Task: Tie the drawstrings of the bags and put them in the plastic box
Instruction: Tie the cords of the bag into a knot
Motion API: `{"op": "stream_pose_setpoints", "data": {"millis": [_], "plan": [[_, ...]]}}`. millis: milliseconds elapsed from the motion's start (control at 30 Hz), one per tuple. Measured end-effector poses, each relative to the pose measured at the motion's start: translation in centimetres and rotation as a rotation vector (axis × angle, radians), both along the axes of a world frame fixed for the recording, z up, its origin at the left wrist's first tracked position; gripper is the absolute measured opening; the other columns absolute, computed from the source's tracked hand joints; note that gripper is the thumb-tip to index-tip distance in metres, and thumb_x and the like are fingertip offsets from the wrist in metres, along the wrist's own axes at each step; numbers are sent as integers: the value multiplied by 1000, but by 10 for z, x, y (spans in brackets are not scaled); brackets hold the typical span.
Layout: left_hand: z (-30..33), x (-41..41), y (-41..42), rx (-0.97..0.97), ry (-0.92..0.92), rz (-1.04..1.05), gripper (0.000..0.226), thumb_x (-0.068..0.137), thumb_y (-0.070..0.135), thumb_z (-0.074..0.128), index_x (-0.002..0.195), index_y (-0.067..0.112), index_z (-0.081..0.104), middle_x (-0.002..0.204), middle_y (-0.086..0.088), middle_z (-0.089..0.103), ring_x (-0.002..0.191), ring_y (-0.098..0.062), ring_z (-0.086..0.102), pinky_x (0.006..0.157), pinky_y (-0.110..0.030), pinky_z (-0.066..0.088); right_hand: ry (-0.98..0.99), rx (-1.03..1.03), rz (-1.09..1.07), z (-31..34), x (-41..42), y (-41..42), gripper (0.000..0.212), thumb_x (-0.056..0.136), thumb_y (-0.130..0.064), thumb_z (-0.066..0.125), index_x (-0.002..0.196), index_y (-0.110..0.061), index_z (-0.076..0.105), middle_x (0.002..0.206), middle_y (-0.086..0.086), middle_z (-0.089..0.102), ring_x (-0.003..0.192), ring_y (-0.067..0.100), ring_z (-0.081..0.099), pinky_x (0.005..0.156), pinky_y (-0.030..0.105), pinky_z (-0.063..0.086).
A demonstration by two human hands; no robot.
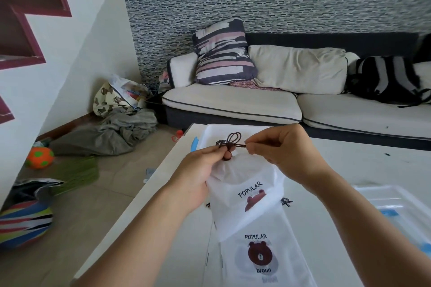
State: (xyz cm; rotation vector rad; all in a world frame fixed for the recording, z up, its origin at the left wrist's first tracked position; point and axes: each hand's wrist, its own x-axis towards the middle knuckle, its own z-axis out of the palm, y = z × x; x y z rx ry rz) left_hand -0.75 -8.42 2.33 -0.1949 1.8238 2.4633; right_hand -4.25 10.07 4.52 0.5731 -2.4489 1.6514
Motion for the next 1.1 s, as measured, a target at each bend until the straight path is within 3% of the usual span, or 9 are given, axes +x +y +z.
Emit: {"op": "stream_pose_setpoints", "data": {"millis": [67,233,400,467,567,733,833,967,1100], "plan": [[-1,-2,-1,7,-3,14,43,97,14,60,57,18,73,97,-3,68,90,-19,63,87,-31,46,-17,52,-9,-1,-1,3,4,83,-12,79,82,-15,81,52,-16,62,46,0,45,53,14,36],[-2,-1,1,-67,17,34,39,97,18,62,58,17,69,72,0,66,67,-16,61,64,-25,46,0,188,6,-2,2,-1,7,87,-14,76,81,-15,80,59,-9,68,50,0,48,52,13,37],[-9,4,9,-274,141,-4,29,95,28,66,70,16,73,80,-1,69,78,-15,62,77,-26,46,113,100,-19,-7,11,-26,19,92,-11,68,75,-12,74,59,-7,68,51,8,47,51,19,38],[-10,5,10,-233,126,-25,25,95,25,66,76,11,74,82,-6,69,78,-19,62,77,-30,47,109,58,-55,-10,14,-33,20,91,-9,68,73,-10,74,51,-11,63,46,4,45,48,11,34],[-11,3,8,-162,67,-52,21,94,23,67,80,9,74,85,-8,70,79,-24,63,77,-34,47,74,-4,-68,-9,15,-34,18,90,-9,70,73,-10,77,56,-7,68,50,1,50,51,10,38],[-11,3,4,-73,83,-134,27,96,18,63,72,11,72,79,-4,68,72,-17,64,65,-24,52,-89,-124,29,-5,14,-28,16,92,-9,69,82,-2,79,54,-5,64,47,1,50,52,6,37],[-10,4,7,-28,124,-139,25,95,14,62,72,7,69,77,-3,67,72,-16,65,66,-22,54,-117,-162,96,-3,14,-24,16,94,-5,66,86,1,78,54,-3,63,48,1,51,53,6,38],[-8,6,11,29,131,-87,23,95,12,62,73,5,67,78,-7,67,70,-16,66,64,-21,55,55,22,89,-1,13,-22,17,95,-3,64,95,-9,80,64,-10,65,60,-3,57,63,8,40],[-10,4,12,48,139,-47,23,92,15,65,71,7,67,81,-9,69,73,-19,66,67,-23,56,249,193,136,0,16,-21,30,94,2,59,99,-18,80,77,-9,67,85,9,62,77,15,46]]}}
